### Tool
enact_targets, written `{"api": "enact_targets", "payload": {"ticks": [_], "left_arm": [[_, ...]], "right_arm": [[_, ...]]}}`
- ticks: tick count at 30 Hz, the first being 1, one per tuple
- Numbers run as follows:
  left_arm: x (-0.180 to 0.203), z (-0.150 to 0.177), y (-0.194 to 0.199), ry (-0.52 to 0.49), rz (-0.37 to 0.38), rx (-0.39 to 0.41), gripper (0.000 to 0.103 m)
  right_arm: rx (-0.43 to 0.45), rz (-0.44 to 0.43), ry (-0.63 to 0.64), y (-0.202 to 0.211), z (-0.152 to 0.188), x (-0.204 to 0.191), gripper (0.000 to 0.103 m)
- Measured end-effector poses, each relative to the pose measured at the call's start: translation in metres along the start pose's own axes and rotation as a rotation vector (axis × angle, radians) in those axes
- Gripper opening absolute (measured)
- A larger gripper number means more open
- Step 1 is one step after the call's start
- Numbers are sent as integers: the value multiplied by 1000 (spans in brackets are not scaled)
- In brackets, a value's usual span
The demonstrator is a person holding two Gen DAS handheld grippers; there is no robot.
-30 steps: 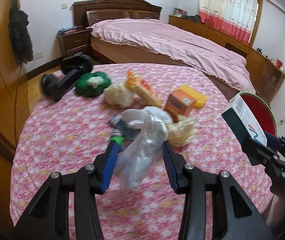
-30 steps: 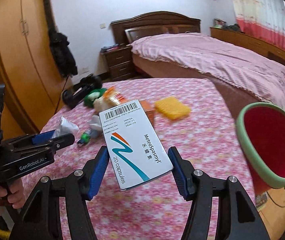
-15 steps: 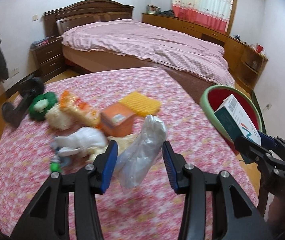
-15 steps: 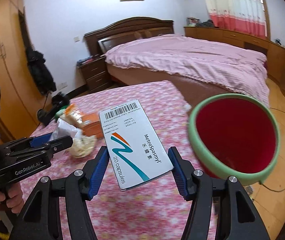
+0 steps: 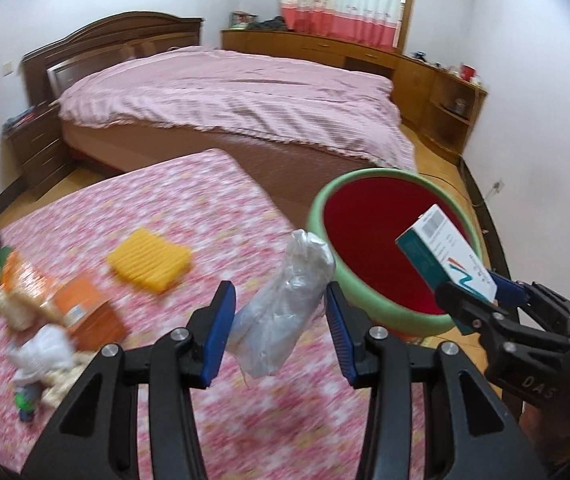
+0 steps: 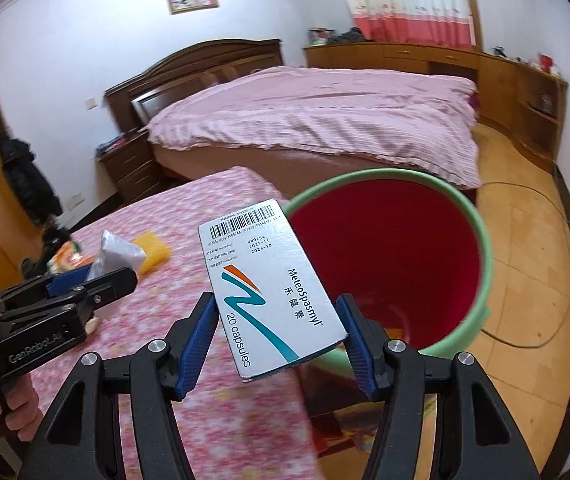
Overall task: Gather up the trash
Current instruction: 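Carry the box and bag over the red bucket and open both tools, then withdraw both tools from the bucket toward the white gloves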
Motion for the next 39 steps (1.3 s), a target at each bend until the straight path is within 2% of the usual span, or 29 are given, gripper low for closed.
{"api": "enact_targets", "payload": {"ticks": [7, 17, 21, 31, 39], "left_arm": [[46, -10, -27, -48, 84, -7, 46], [89, -23, -61, -112, 140, -28, 46], [98, -27, -68, -108, 161, -42, 56], [90, -25, -62, -81, 180, -60, 58], [50, -17, -34, -44, 124, -52, 58]], "right_arm": [[-1, 91, -83, -2, 1, 54, 62], [10, 134, -165, -5, -4, 98, 63], [27, 151, -171, -1, -7, 106, 63], [49, 159, -191, 12, -6, 110, 63], [60, 116, -158, 19, -9, 82, 63]]}}
Point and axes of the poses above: each gripper's, at about its wrist camera, not at the fingertips, and y roughly against the way its jaws point, x to its right, z to its underside, the point moved 10 cm from there along -y, roughly the way its jaws point, and after that the axes turned 9 degrees about -z, right-handed, at the moved point
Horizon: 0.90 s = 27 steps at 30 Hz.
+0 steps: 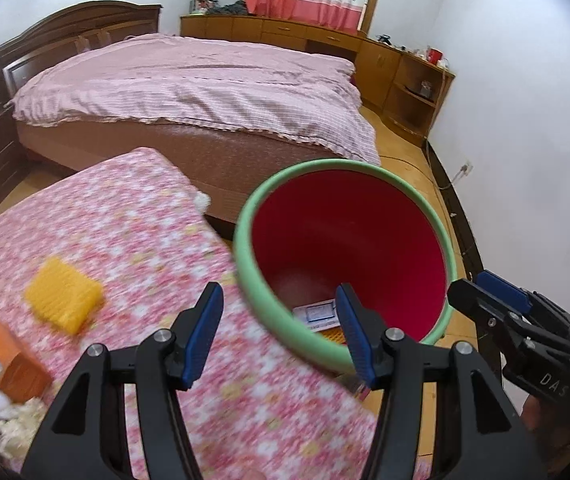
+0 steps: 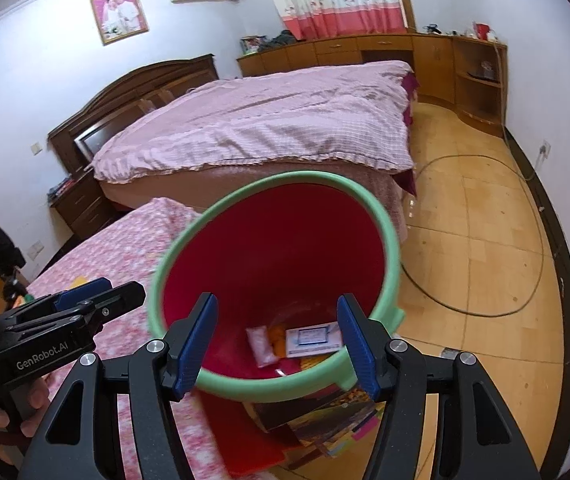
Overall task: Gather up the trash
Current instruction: 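Withdraw both tools from the bucket toward the white gloves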
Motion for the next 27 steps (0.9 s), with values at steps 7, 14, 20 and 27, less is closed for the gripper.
{"api": "enact_targets", "payload": {"ticks": [7, 14, 20, 27], "left_arm": [[-46, 10, 31, 51, -71, 11, 58], [-102, 26, 58, 131, -153, 17, 58], [-153, 41, 74, 208, -206, -1, 58], [-205, 61, 81, 239, -301, -35, 58]], "right_arm": [[-19, -53, 50, 0, 9, -41, 64], [-61, -132, 87, -11, 23, -87, 64], [-90, -191, 142, -20, 34, -129, 64], [-119, -225, 184, -30, 44, -163, 64]]}}
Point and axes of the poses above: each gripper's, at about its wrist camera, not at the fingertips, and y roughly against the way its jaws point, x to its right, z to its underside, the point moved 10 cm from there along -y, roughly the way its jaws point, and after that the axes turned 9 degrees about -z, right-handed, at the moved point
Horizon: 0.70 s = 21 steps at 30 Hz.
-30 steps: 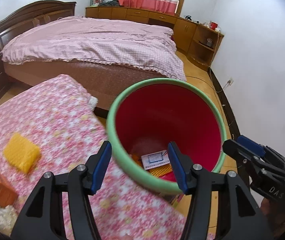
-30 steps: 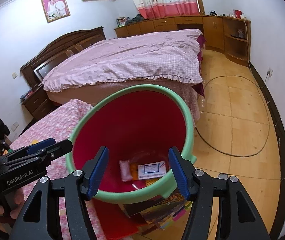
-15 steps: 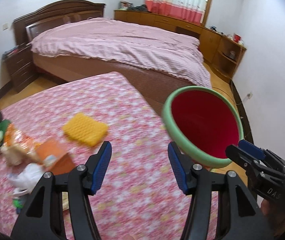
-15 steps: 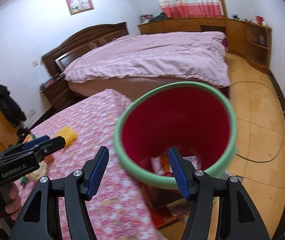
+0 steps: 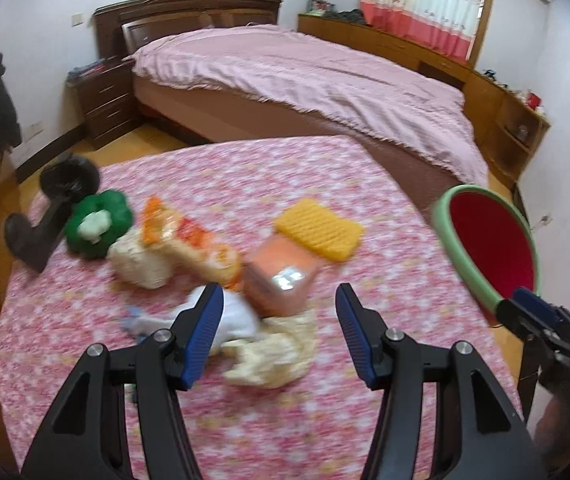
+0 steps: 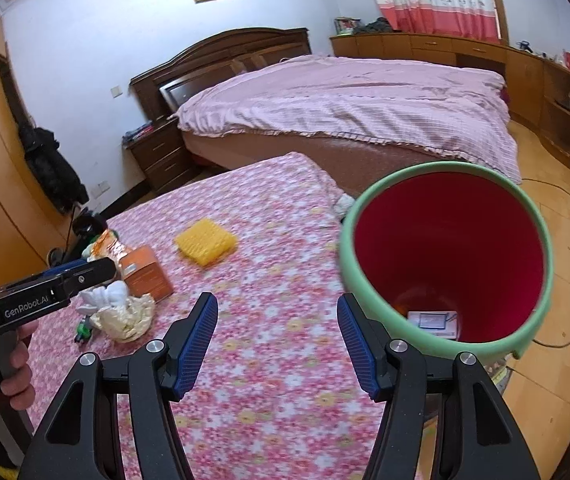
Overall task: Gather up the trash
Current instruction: 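Withdraw both tools from the bucket toward the white gloves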
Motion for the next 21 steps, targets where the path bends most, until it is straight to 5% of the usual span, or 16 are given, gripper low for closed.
{"api": "enact_targets", "payload": {"ticks": [9, 21], "left_arm": [[-45, 16, -38, 46, -69, -74, 58], [-41, 31, -69, 49, -47, -127, 58]], "right_arm": [[-34, -16, 32, -17, 5, -22, 64], [-71, -14, 36, -39, 8, -29, 64]]}}
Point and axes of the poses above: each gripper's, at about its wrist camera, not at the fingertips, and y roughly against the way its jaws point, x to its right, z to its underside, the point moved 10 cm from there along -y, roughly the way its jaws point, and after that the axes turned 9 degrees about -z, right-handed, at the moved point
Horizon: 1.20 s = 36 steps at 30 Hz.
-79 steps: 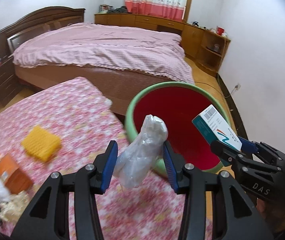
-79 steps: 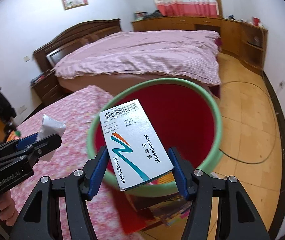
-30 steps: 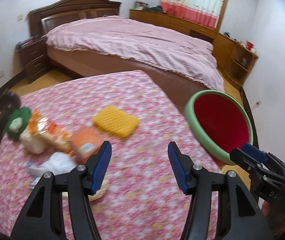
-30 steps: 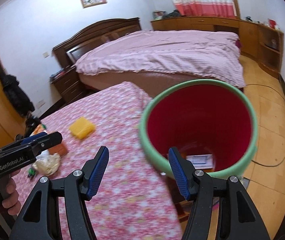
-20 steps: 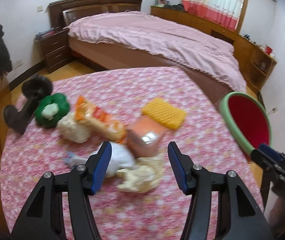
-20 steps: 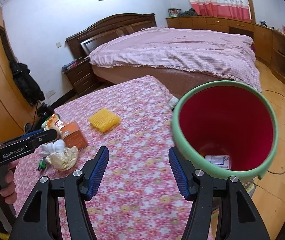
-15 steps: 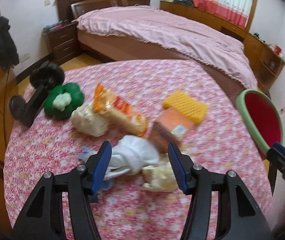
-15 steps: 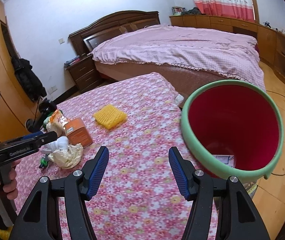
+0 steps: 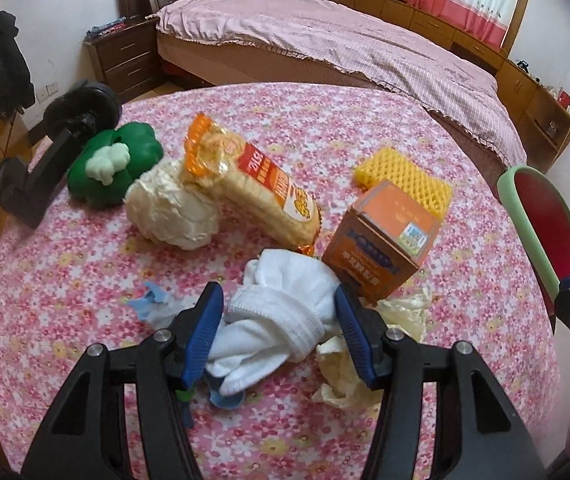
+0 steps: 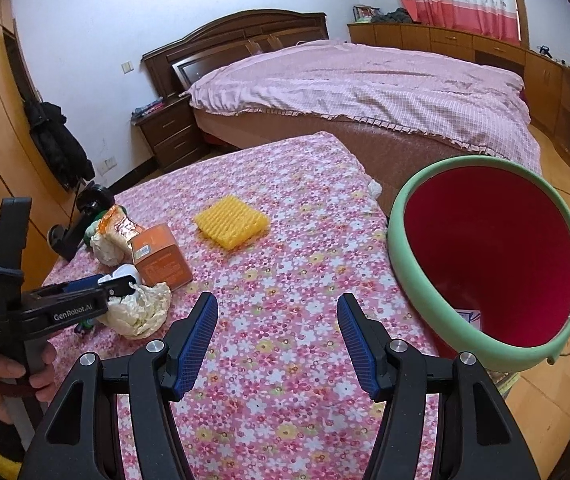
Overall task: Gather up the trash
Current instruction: 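Withdraw both tools from the bucket toward the white gloves, then grasp the white gloves with left tool while right tool grasps orange box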
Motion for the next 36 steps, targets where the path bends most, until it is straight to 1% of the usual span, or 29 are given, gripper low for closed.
{"api": "enact_targets", "payload": {"ticks": [7, 8, 10, 13, 19, 23, 24, 25, 26, 28, 31, 36], "left_arm": [[-1, 2, -5, 48, 14, -10, 58], [-1, 3, -4, 50, 14, -8, 56], [-1, 4, -1, 55, 28, -1, 45], [-3, 6, 6, 76, 54, 15, 39], [-18, 8, 25, 111, 43, 63, 39], [-26, 7, 34, 126, 22, 87, 39], [-27, 6, 36, 130, 18, 93, 39], [-30, 6, 39, 135, 14, 103, 39], [-33, 6, 41, 138, 12, 109, 39], [-35, 5, 45, 147, 10, 120, 39], [-43, 4, 49, 170, 7, 130, 39], [-52, 5, 48, 186, -2, 133, 39]], "right_arm": [[-16, -3, 4, -8, 2, -1, 64], [-17, -3, 5, -9, 2, -2, 64], [-20, -5, 8, -11, 1, -4, 64], [-24, -14, 15, -15, 1, -9, 64], [-27, -45, 47, -27, -5, -29, 64], [-36, -93, 67, -43, -11, -52, 64], [-41, -104, 71, -48, -12, -58, 65], [-44, -110, 74, -52, -13, -62, 69], [-46, -117, 79, -56, -15, -67, 70], [-49, -128, 98, -65, -17, -77, 70], [-70, -135, 129, -79, -19, -89, 70], [-91, -172, 137, -98, -20, -103, 70]]}}
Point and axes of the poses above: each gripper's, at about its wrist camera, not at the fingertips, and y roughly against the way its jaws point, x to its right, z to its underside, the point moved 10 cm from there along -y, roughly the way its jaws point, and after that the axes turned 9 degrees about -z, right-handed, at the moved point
